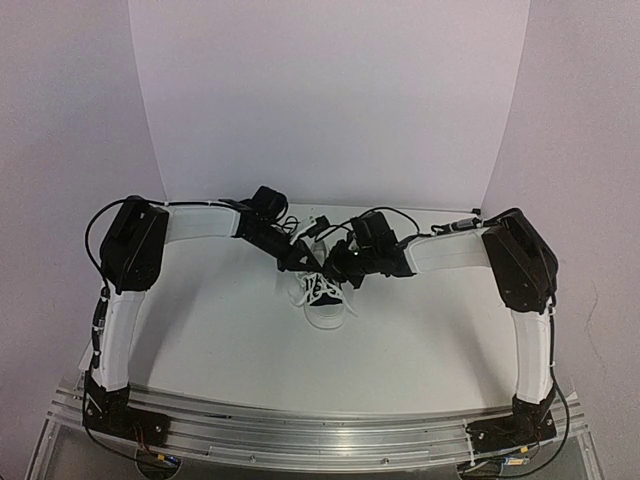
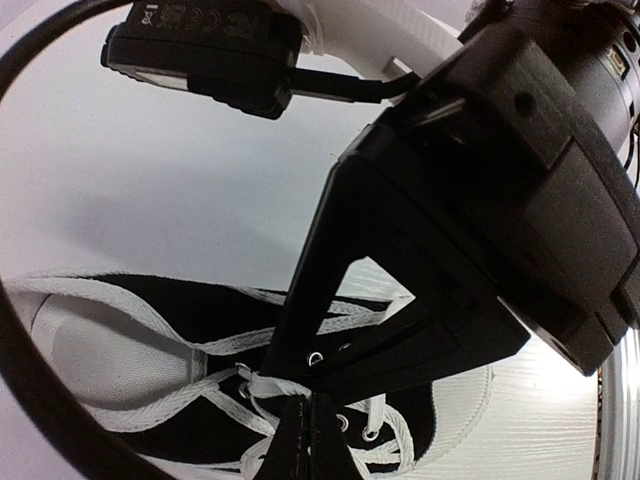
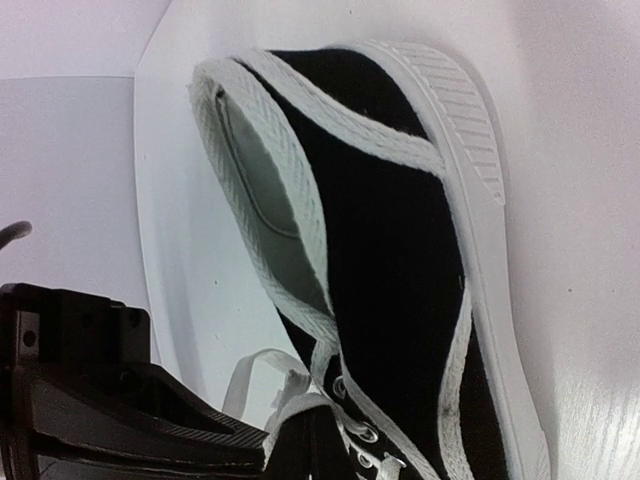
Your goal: Tie the shoes
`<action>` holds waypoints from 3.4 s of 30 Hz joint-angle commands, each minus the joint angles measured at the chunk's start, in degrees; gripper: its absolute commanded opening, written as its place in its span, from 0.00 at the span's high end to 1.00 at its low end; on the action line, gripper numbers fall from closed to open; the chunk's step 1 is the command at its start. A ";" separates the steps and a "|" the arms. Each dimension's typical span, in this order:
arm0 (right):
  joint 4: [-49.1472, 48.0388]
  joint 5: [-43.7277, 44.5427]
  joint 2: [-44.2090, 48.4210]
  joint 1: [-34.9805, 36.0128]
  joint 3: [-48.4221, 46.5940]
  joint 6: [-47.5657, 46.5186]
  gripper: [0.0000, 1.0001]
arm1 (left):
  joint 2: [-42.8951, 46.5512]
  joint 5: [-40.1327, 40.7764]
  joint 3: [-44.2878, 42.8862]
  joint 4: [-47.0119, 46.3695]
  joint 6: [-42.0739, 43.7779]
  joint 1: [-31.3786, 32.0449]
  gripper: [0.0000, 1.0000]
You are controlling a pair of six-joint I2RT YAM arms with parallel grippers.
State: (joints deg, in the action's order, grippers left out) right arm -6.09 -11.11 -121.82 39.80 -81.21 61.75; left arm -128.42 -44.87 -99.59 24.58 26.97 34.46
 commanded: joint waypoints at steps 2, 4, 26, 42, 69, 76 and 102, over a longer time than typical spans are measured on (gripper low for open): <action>-6.36 3.35 0.32 -0.75 0.11 1.00 1.00 | 3.51 -2.64 0.36 1.35 -0.67 0.09 1.00; -6.76 3.25 -0.44 -0.77 0.17 1.55 1.00 | 2.96 -2.69 0.15 1.22 -0.92 0.12 1.00; -10.11 2.99 -4.92 -1.21 0.73 0.82 1.00 | -5.46 2.60 -15.42 7.23 6.89 -4.72 0.81; -7.15 2.32 -3.67 -1.13 -0.04 -0.92 1.00 | -11.30 3.57 -19.06 15.78 13.74 -2.74 0.77; -6.39 0.86 -3.82 -0.34 -2.00 -4.54 1.00 | -12.82 0.21 -23.18 22.21 13.24 -3.08 0.98; -5.09 1.81 -3.02 -0.03 -1.66 -4.69 1.00 | -13.58 0.25 -24.25 20.93 9.95 -3.08 0.72; 1.06 6.18 -0.55 1.77 -2.27 -8.74 1.00 | -12.48 3.22 -25.50 21.59 9.24 -1.66 1.00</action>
State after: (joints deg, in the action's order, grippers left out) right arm -6.31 -7.15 -124.36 41.45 -81.53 54.11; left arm -143.02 -41.90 -124.18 46.46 36.04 32.58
